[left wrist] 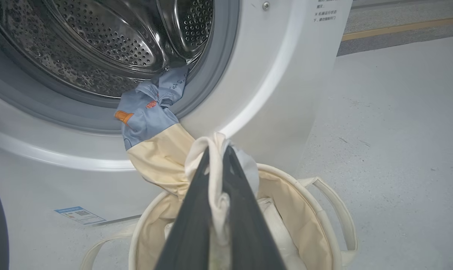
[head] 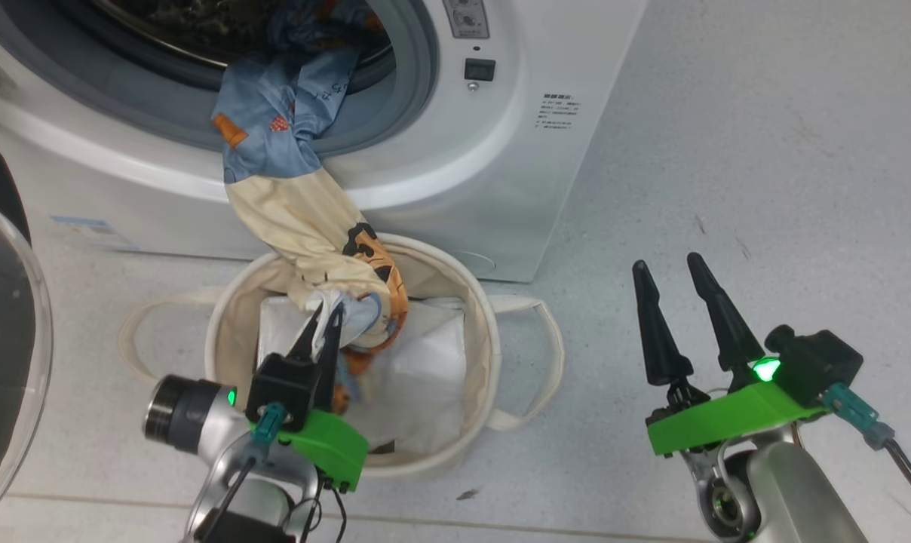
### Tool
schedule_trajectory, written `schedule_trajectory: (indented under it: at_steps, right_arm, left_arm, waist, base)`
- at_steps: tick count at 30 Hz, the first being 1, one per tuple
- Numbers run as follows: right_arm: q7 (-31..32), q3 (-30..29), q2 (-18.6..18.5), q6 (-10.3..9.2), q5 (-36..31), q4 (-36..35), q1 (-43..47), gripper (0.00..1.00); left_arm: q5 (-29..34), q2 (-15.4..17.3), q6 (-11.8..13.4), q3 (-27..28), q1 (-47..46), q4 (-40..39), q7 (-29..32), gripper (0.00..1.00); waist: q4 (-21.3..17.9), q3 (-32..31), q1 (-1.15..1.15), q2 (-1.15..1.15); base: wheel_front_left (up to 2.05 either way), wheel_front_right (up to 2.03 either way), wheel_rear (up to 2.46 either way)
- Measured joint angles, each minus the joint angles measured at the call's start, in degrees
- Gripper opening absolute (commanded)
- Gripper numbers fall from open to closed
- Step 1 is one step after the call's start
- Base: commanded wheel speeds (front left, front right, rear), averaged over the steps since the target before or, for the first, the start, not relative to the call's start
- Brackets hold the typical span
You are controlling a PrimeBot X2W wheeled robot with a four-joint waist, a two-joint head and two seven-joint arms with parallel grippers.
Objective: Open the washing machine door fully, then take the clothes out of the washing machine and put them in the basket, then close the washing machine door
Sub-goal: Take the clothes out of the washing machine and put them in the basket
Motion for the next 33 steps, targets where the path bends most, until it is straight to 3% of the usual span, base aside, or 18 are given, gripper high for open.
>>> schedule_trajectory:
  at_steps: [15, 20, 33]
  right_arm:
    - [0.00, -0.33, 0.00, 0.00, -0.01, -0.47, -0.31, 1.00]
    - [0.00, -0.38, 0.00, 0.01, -0.19, -0.47, -0.32, 1.00]
    - [0.00, -0.11, 0.00, 0.00, -1.44, -2.18, -2.98, 1.00]
  left_arm:
    - [-2.22, -4.21, -1.81, -1.03, -7.90, 15.78, -7.13, 0.00]
    - [-2.24, -4.46, -2.52, -1.99, -8.61, 21.16, -7.00, 0.00]
    - [-4.67, -7.33, -4.07, -1.59, -19.37, 43.62, -11.38, 0.00]
  waist:
    - [-1.01, 4.61, 0.00, 0.00]
    - [-0.66, 4.94, 0.00, 0.00]
    - [-1.37, 12.15, 0.00, 0.00]
  base:
    - [0.00, 0.00, 0.00]
    - [0.00, 0.00, 0.00]
    - [0.00, 0.00, 0.00]
